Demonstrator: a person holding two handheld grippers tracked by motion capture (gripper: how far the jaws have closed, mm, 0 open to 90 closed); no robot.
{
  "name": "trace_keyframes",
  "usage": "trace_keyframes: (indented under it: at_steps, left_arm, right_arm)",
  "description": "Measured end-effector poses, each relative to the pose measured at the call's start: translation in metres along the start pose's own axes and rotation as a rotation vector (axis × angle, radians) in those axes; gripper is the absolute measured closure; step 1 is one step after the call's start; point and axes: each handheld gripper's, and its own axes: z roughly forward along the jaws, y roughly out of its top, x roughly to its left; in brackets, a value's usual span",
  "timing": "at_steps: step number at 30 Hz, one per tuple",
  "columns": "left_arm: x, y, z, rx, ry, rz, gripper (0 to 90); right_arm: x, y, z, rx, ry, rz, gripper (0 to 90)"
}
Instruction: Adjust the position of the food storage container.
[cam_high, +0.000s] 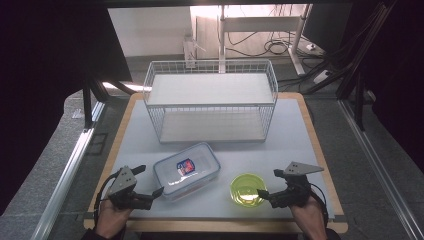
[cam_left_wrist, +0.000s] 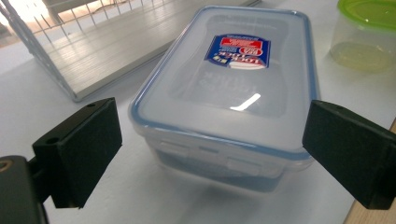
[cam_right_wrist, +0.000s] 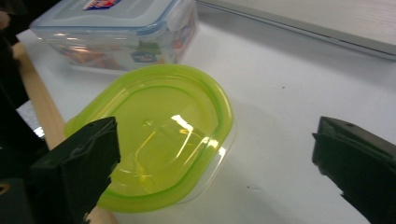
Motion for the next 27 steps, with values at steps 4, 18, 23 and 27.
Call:
trace_keyframes:
  at_steps: [4, 18, 23, 27]
  left_arm:
    - [-0.007, 0.0, 0.002, 0.006, 0.009, 0.026, 4.9]
    - [-0.002, -0.003, 0.002, -0.045, -0.053, -0.02, 4.0]
    - [-0.003, -0.003, 0.002, -0.04, -0.05, -0.012, 4.0]
    - [-0.003, -0.004, 0.003, -0.041, -0.046, -0.01, 4.0]
  right_arm:
    - [-0.002, 0.001, 0.0, -0.004, -0.025, 0.025, 0.0]
    - [0.003, 0.002, 0.008, 0.038, -0.103, 0.013, 0.0]
    - [0.003, 0.004, 0.006, 0.042, -0.103, 0.012, 0.0]
    - [0.011, 0.009, 0.004, 0.069, -0.143, -0.036, 4.1]
